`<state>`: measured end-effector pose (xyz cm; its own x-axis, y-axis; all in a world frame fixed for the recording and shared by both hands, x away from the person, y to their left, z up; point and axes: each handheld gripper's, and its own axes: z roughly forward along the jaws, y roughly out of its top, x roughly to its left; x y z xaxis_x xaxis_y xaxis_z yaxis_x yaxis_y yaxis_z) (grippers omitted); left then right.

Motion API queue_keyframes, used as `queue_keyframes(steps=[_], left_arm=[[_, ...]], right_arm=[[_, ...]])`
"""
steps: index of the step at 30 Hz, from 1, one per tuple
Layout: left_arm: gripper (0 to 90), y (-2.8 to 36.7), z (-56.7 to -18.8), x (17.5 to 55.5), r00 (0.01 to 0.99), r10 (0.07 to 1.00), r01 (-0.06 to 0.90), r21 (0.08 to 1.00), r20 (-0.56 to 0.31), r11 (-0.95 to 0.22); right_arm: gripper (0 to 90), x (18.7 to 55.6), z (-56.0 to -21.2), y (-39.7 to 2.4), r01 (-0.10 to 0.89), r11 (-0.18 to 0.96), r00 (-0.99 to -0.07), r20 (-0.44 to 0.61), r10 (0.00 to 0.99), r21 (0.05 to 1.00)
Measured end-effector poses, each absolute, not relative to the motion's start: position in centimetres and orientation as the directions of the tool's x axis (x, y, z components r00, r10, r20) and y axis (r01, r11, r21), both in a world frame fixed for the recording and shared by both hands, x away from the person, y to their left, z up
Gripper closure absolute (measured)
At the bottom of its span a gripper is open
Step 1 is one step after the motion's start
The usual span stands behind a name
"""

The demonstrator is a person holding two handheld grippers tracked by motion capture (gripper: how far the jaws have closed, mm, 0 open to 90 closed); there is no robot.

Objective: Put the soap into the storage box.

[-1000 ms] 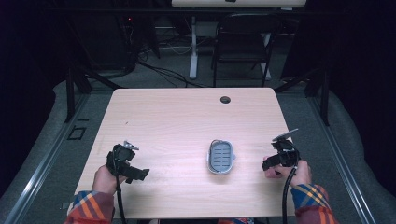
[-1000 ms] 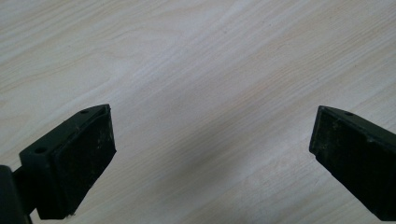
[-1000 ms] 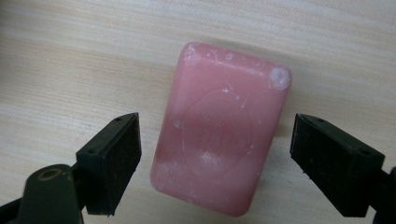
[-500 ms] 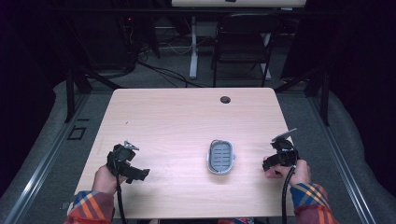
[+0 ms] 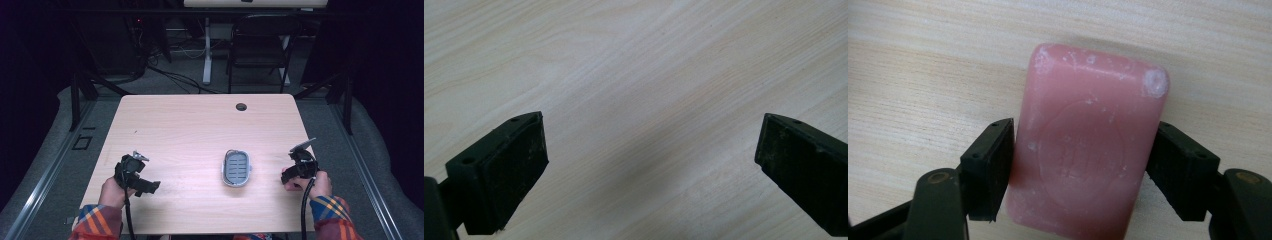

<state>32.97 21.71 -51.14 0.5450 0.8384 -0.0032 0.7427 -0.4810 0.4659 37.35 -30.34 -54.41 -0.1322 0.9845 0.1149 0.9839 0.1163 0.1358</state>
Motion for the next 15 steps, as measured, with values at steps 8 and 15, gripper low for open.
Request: queue_keyframes(steps=[8, 15], left_arm=[[0.4, 21.72, -51.14, 32.99, 0.545, 0.838, 0.743, 0.464, -0.002, -0.482], [0.4, 21.69, -51.11, 32.95, 0.544, 0.839, 0.743, 0.465, -0.002, -0.481]], right_arm=[[34.2, 37.32, -54.41, -30.66, 0.983, 0.111, -0.132, 0.141, 0.981, 0.144], [35.9, 37.36, -54.26, -30.81, 0.982, 0.131, -0.149, 0.131, 0.980, 0.135]])
